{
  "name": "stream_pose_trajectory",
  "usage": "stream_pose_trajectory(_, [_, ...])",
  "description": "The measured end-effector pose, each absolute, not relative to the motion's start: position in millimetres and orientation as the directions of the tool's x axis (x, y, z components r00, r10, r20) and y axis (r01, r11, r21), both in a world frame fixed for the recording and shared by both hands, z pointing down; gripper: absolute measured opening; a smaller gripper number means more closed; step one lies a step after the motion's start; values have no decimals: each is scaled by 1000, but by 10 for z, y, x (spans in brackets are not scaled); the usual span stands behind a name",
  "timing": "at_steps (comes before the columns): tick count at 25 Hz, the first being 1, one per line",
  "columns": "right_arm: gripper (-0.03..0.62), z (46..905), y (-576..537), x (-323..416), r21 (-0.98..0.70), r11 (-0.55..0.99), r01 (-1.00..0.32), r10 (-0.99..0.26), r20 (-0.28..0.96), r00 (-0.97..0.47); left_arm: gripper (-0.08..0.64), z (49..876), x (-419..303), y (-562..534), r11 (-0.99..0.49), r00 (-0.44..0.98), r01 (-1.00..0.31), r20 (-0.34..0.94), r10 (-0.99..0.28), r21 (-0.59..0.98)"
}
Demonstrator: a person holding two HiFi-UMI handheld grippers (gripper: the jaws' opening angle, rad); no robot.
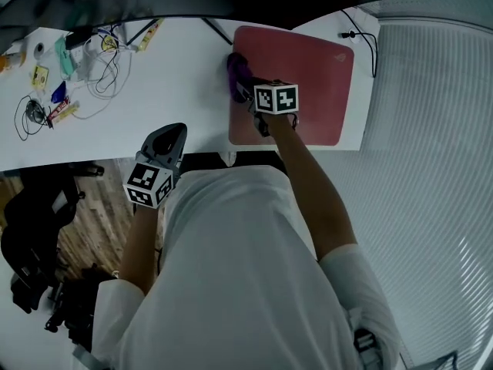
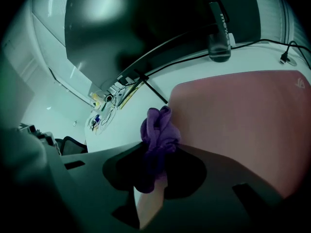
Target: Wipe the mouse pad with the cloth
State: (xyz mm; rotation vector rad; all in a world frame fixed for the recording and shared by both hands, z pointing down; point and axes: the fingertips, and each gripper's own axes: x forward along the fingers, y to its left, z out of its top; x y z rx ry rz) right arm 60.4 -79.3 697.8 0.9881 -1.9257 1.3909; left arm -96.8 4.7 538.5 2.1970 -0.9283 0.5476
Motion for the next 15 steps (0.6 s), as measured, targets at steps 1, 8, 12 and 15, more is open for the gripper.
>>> stream_pose_trajectory(1, [112, 7006, -811, 673, -538, 181, -823, -240, 788, -567, 18, 5376, -901, 68, -515, 656, -745, 602, -455, 424])
stream_pose_trajectory(8, [112, 7147, -876, 1137, -521, 142, -842, -266, 799, -539, 18, 5313, -459, 137, -513, 643, -754, 621, -448, 411])
stream_pose_trajectory(12, [112, 7176, -887, 1430, -514, 120, -850, -290, 800, -525, 18, 5342, -231, 198, -517, 640, -753, 634, -435, 406])
stream_pose_trajectory(15, [112, 7175, -900, 1698, -507, 95, -857, -309, 803, -510, 18, 5336, -43, 196, -529, 642, -749, 636, -428, 399])
